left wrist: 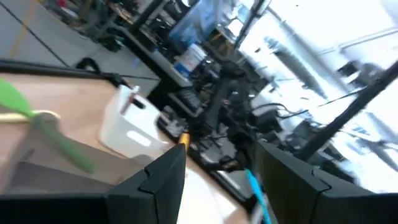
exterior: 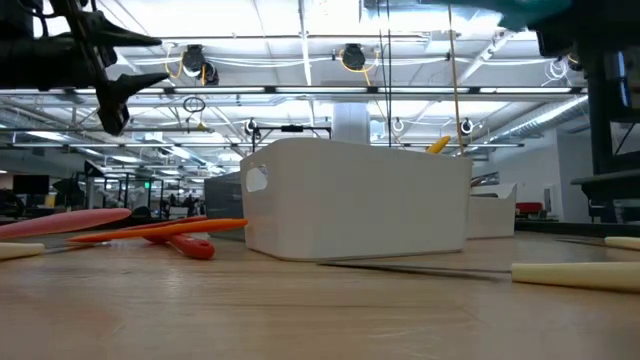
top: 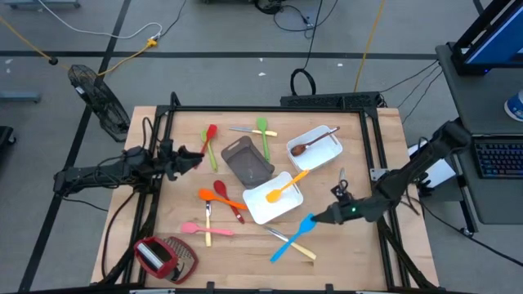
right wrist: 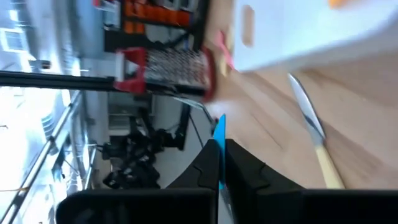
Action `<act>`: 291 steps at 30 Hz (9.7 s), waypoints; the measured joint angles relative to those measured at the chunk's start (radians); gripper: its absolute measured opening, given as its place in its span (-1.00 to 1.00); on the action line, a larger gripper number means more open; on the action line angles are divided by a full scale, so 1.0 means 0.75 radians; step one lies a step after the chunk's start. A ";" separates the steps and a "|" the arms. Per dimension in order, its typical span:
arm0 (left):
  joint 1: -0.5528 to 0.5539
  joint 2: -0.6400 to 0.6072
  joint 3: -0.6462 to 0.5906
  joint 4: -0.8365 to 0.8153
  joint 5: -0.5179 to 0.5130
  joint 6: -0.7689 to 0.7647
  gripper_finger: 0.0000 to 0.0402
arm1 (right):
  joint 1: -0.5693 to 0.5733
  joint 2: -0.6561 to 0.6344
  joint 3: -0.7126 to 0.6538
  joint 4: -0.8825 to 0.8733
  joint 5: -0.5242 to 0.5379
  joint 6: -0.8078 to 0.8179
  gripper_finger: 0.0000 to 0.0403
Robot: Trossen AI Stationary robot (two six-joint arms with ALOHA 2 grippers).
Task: Pick & Place Kitchen Items
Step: Put the blue spatula into the bottom white bin
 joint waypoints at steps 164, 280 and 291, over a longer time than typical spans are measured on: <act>-0.454 2.058 1.568 0.588 -0.642 0.447 -0.93 | -0.733 -0.126 0.004 0.610 -0.509 -1.585 0.19; -0.495 2.173 1.568 0.585 -0.607 0.362 0.11 | -0.912 0.151 0.412 0.028 -0.951 -1.735 -0.88; -0.490 2.121 1.568 0.483 -0.598 0.376 0.36 | -0.975 -0.023 0.410 -0.278 -0.746 -1.835 -0.88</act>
